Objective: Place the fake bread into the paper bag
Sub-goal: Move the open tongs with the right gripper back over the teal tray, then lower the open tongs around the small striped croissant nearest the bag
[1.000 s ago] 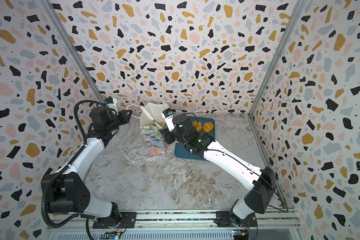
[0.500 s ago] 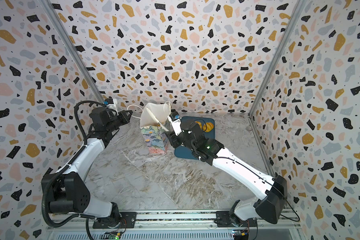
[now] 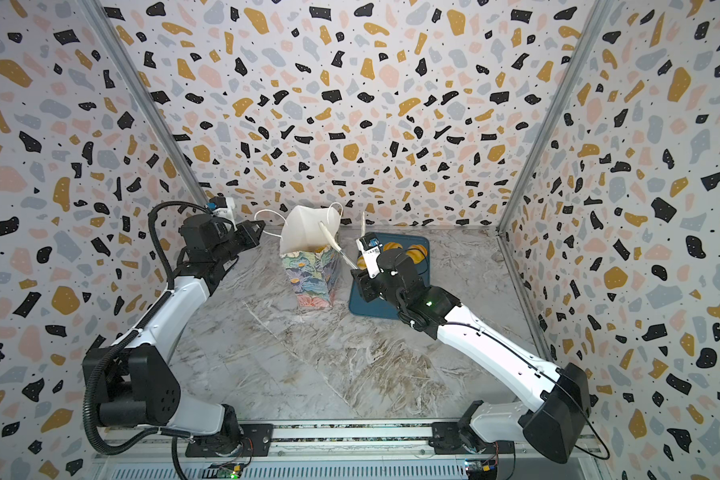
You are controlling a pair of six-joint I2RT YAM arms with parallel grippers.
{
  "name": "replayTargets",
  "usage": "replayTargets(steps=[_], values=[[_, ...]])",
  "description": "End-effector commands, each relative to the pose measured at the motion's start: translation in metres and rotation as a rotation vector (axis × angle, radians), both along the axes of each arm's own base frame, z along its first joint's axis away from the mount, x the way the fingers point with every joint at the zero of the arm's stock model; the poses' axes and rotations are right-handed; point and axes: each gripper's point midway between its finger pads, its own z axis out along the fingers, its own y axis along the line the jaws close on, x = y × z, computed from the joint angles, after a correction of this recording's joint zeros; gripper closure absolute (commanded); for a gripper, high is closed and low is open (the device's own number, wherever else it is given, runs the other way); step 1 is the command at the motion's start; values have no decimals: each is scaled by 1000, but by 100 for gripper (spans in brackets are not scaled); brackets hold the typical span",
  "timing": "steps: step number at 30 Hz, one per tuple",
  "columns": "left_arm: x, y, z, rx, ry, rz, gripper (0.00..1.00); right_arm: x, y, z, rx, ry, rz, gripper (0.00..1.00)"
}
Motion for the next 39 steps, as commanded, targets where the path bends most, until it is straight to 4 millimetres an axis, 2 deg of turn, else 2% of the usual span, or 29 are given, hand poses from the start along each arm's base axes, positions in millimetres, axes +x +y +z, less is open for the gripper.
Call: replayTargets(steps=[1,14,28,39], values=[[-4,-1,16,9,-60,-3,100,4,-14,27,88,-53,-33,46],[-3,-1,14,10,-56,-3,100,20,-39,-29,47,53,-95,46],[-2,-2,13,6,-53,-6,100,36,-51,-84,-31,143,-140,46],[-2,-2,14,3,-55,-7,100,41,-50,-116,-84,206,-145,46]])
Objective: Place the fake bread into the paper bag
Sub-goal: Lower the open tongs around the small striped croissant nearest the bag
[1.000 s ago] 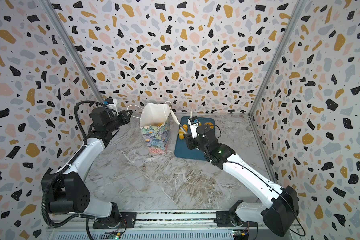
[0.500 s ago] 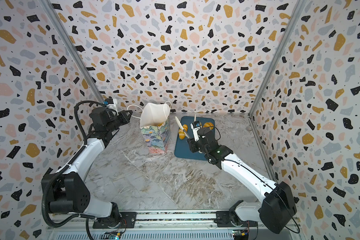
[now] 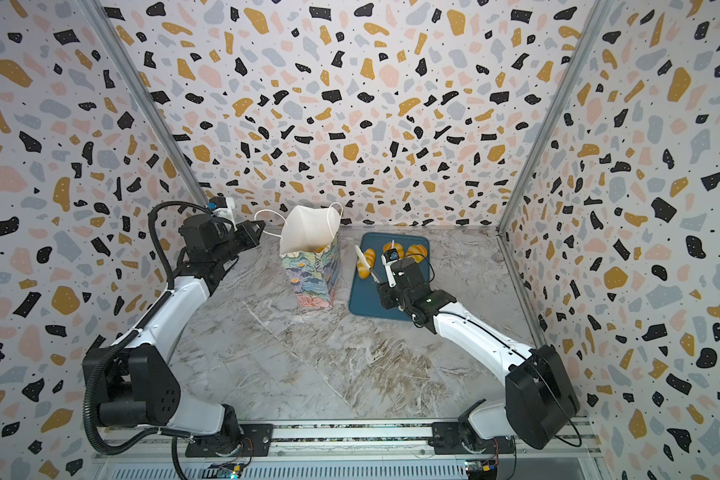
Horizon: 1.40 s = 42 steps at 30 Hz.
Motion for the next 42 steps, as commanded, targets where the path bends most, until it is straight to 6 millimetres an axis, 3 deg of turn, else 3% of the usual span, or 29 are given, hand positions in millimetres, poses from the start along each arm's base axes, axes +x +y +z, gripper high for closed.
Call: replayTargets(steps=[1,10,28,42], values=[[-2,-2,14,3,-55,-9,100,6,3,8,19,-28,-2,46],[-3,-2,14,0,-56,-8,100,10,7,-24,-11,47,-8,46],[-3,-2,14,1,-55,-5,100,20,22,-68,-45,160,3,49],[-2,-1,13,4,-54,-4,100,27,29,-84,-71,185,14,50]])
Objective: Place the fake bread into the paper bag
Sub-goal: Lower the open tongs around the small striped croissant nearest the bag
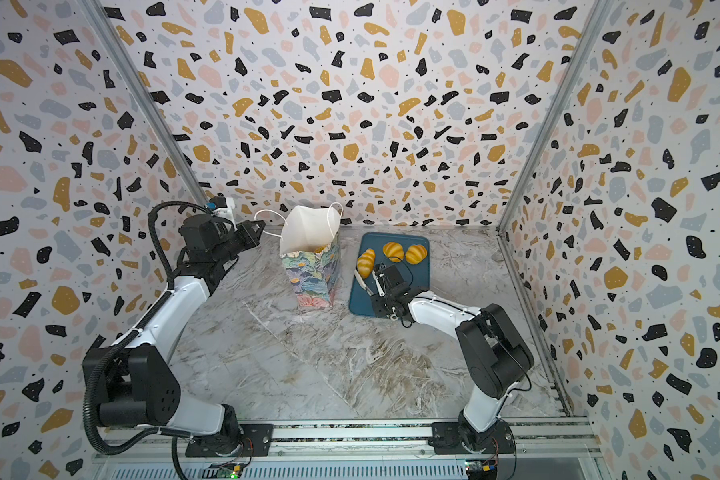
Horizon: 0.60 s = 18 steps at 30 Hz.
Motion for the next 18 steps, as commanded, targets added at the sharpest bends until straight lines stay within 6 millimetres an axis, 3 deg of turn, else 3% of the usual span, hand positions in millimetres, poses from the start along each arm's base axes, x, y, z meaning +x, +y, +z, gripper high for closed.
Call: replayTargets(steps=[1,18], values=[[-2,-1,13,4,-52,-4,100,13,11,20,34,-49,7,50],[-3,-1,12,8,-52,-2,100,31,18,7,-14,-35,-2,55]])
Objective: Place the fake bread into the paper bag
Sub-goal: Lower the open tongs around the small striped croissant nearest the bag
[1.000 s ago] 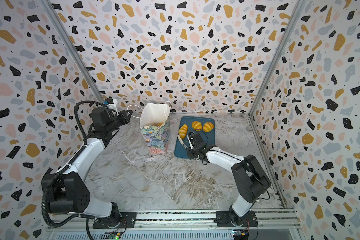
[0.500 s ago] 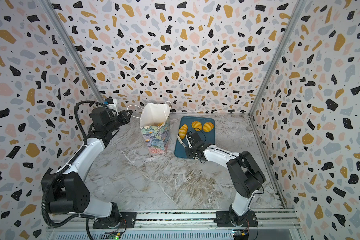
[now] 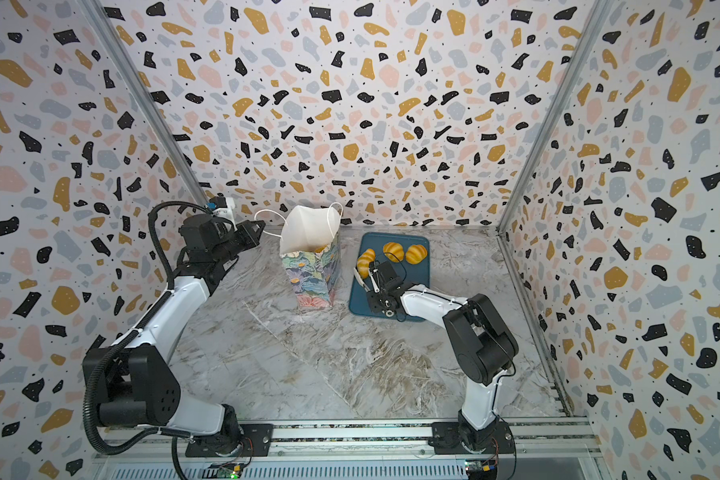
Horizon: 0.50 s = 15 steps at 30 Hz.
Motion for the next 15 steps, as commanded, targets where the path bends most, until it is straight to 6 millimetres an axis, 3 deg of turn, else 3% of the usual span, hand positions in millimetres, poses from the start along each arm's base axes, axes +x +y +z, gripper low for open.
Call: replayTargets(steps=[1,15], values=[[-3,-1,12,7,-52,-2,100,13,4,18,2,-49,-8,55],[-3,-1,14,7,-55,-5,100,21,-2,2,-51,-22,-33,58]])
